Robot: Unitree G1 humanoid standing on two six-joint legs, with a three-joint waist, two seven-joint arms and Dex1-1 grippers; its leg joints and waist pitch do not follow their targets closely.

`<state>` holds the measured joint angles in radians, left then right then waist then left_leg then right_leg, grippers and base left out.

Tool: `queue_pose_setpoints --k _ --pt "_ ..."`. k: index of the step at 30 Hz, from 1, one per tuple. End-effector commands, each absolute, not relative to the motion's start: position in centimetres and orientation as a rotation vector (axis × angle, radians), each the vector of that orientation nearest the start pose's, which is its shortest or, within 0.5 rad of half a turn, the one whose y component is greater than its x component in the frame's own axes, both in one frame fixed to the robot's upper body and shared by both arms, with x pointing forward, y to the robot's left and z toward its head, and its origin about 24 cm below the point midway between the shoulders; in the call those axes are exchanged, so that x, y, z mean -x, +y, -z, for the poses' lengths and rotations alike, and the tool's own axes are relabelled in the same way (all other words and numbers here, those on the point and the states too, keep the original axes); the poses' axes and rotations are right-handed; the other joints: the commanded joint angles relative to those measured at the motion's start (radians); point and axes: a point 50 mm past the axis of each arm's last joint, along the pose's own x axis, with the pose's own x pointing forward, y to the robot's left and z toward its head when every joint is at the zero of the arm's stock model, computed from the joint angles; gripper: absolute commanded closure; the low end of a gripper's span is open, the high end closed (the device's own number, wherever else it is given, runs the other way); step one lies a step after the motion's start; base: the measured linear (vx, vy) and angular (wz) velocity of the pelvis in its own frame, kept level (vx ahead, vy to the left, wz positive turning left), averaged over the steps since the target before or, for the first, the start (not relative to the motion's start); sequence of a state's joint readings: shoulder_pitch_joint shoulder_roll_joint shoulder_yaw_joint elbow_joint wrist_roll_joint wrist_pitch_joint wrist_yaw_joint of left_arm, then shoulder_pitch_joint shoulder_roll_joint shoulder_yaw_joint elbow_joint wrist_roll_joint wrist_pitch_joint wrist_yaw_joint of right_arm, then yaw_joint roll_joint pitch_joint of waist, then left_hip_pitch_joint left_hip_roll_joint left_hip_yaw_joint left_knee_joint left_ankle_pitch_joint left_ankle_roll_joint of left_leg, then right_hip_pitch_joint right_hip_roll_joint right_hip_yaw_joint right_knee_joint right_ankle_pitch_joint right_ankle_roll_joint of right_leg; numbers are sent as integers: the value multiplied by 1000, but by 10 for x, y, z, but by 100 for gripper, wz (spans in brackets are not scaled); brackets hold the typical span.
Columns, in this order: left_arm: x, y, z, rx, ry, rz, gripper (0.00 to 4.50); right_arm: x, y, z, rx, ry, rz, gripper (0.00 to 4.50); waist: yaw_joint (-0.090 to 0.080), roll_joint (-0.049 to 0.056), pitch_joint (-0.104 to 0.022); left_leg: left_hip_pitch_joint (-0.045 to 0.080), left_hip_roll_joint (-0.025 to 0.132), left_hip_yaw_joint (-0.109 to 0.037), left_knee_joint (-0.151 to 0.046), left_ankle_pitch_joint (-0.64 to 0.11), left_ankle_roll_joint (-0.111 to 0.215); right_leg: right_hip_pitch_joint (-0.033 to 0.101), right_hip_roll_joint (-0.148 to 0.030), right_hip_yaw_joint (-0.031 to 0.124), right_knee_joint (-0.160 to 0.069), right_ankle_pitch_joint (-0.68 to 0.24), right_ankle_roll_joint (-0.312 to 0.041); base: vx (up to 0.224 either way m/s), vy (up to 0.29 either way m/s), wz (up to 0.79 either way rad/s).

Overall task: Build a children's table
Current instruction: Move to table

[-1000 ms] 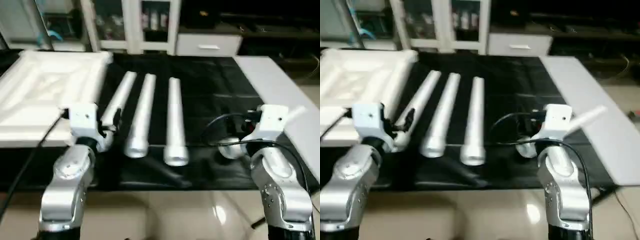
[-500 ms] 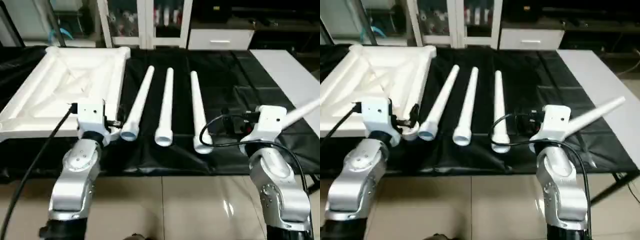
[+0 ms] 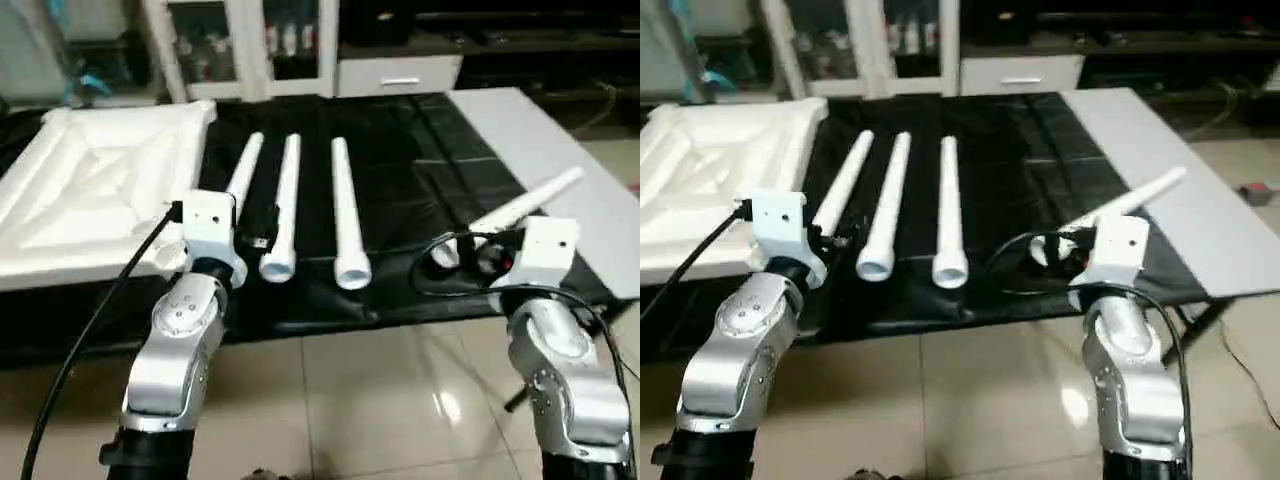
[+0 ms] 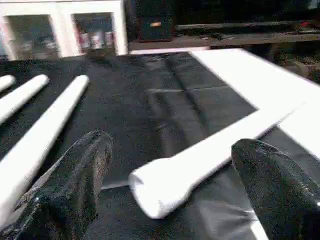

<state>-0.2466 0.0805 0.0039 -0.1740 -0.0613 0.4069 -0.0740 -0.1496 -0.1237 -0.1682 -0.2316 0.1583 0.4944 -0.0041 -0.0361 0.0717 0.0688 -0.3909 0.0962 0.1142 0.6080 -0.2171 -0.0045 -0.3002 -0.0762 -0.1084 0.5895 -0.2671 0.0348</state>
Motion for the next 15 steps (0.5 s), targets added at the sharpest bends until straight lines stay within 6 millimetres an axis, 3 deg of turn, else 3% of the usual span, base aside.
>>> queue_pose_setpoints --k 1,2,3,4,5,6,7,8,9,10,11,12,13,14,15 --pt "-294 142 -109 -29 -12 145 0 -276 -198 -94 -47 103 94 25 -23 6 -37 49 111 -95 -147 -886 -105 16 -38 32 -50 -492 -38 71 30 -16" --pt "-294 142 -109 -29 -13 145 0 -277 -197 -94 -48 102 93 25 -31 4 -36 62 112 -96 -150 -895 -107 7 -38 34 -49 -447 -46 66 15 -8" --pt "-294 143 -109 -28 -13 145 0 -277 -197 -94 -49 102 89 25 -42 -3 -31 71 108 -86 -143 -901 -115 0 -50 37 -66 -434 -63 66 15 -8" --pt "-294 143 -109 -28 -14 145 0 -278 -197 -95 -49 102 87 25 -49 -13 -33 57 94 -67 -123 -838 -109 18 -78 50 -95 -503 -77 53 0 -6" --pt "-294 143 -109 -28 -14 145 0 -278 -197 -95 -49 101 86 25 -49 -13 -33 57 94 -67 -123 -838 -109 18 -78 50 -95 -503 -77 85 -12 -7" --pt "-294 143 -109 -29 -15 144 0 -279 -198 -95 -49 100 84 25 -30 -31 -41 6 77 -27 -65 -546 -25 68 -141 93 -146 -706 -73 85 -12 -7" --pt "-294 143 -109 -29 -15 143 0 -279 -198 -96 -49 100 84 25 -11 -35 -51 -23 77 -15 -20 -330 46 93 -171 120 -166 -766 -70 117 -10 -5" --pt "-294 143 -109 -29 -15 143 0 -279 -198 -96 -49 100 84 25 -5 -32 -55 -30 79 -14 -12 -263 67 99 -169 119 -166 -744 -78 139 6 -4" --pt "-294 143 -109 -29 -15 143 0 -280 -198 -96 -49 99 84 25 1 -25 -62 -30 83 -15 -40 -202 90 98 -119 88 -147 -627 -90 139 6 -4" --pt "-294 143 -109 -29 -15 143 0 -280 -198 -96 -49 99 84 25 -12 -4 -74 29 102 -40 -82 -206 109 67 -43 47 -104 -416 -108 168 20 1" --pt "-294 144 -110 -29 -16 143 0 -280 -198 -96 -47 99 83 25 -34 11 -89 111 128 -84 -98 -179 159 22 -7 26 -51 -273 -114 232 31 -1" --pt "-294 144 -110 -28 -17 141 0 -280 -198 -96 -44 98 80 25 -86 28 -111 243 174 -184 -84 -5 343 -109 23 15 77 -175 -29 232 31 -1" --pt "-294 145 -109 -27 -17 139 0 -281 -197 -97 -39 96 75 25 -67 14 -96 226 191 -184 -66 123 447 -144 -1 41 124 -145 66 232 8 -8" --pt "-294 145 -109 -27 -17 138 0 -281 -197 -97 -37 96 73 25 -70 8 -92 210 190 -182 -75 168 472 -153 -9 48 145 -115 100 184 -36 -13" --pt "-293 145 -109 -28 -16 138 0 -281 -197 -97 -28 96 70 25 -60 -5 -88 194 173 -157 -83 200 474 -168 -16 67 151 -48 113 184 -36 -13"
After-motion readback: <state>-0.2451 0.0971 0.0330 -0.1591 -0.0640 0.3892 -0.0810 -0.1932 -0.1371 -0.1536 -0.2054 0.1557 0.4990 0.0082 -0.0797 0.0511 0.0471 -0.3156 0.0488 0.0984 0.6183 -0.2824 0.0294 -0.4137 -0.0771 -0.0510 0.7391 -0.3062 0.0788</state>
